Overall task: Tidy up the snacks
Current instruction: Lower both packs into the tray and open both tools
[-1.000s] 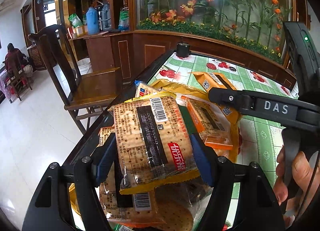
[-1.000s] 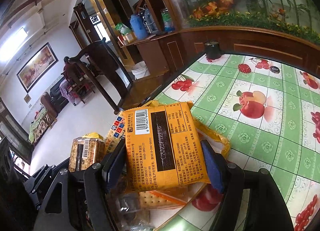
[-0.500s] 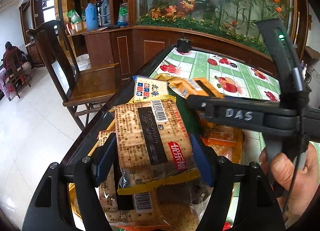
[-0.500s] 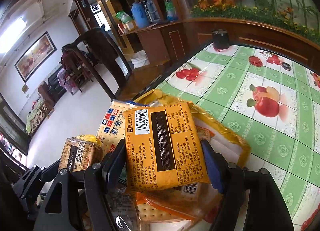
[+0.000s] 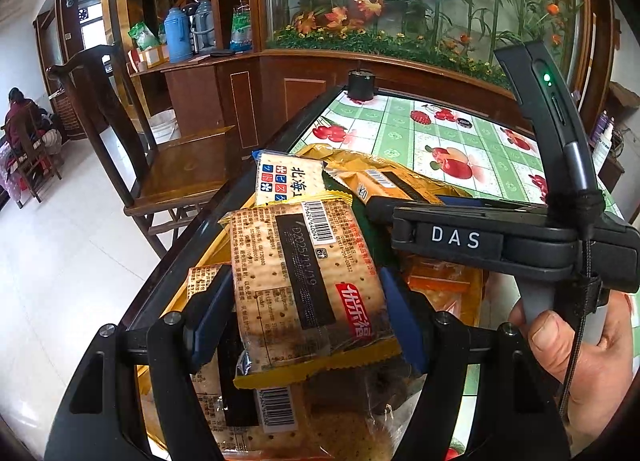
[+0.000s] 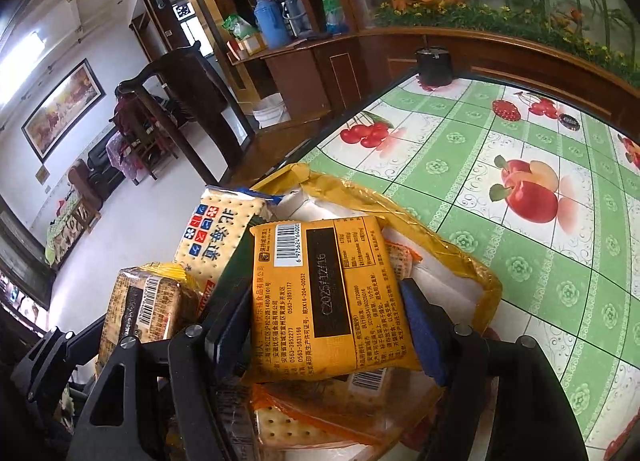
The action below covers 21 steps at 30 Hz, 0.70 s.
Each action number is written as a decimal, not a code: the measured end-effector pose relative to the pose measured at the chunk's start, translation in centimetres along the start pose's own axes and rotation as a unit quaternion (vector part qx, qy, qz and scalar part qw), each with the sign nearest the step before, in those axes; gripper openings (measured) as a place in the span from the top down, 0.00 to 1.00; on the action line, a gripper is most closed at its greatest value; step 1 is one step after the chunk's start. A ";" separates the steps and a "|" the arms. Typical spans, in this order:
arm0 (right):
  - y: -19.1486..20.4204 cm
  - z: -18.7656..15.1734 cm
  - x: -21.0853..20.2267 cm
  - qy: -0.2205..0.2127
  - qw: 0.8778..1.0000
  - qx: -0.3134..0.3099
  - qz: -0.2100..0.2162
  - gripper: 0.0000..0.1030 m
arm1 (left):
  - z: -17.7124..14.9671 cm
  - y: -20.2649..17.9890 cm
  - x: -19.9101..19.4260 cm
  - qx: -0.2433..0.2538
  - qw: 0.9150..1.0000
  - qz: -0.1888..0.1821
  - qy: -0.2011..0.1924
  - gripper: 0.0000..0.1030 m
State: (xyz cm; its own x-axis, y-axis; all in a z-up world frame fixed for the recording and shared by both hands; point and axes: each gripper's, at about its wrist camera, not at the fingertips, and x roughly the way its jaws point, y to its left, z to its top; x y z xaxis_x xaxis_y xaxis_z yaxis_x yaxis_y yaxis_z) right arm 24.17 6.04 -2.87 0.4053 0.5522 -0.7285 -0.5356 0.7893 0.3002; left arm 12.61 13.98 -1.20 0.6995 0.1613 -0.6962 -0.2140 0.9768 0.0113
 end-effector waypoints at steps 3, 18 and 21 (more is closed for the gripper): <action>-0.2 -0.1 0.3 0.007 1.000 0.003 -0.002 0.29 | 0.0 -0.2 0.1 0.002 1.000 0.001 0.001 0.30; 0.2 -0.5 -1.1 -0.002 1.000 -0.006 -0.016 0.11 | -0.1 -0.4 -0.1 0.006 1.000 -0.011 -0.001 0.30; -0.1 -0.8 -2.1 -0.010 1.000 0.000 -0.014 0.06 | -0.2 -0.2 -0.3 0.001 1.000 -0.016 -0.002 0.30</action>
State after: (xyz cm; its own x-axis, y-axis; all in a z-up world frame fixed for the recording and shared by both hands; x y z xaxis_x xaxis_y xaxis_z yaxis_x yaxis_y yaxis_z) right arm 22.75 4.62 -1.88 0.4344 0.5354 -0.7243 -0.5245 0.8041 0.2799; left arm 12.32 13.67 -1.20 0.7090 0.1300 -0.6931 -0.1894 0.9819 -0.0096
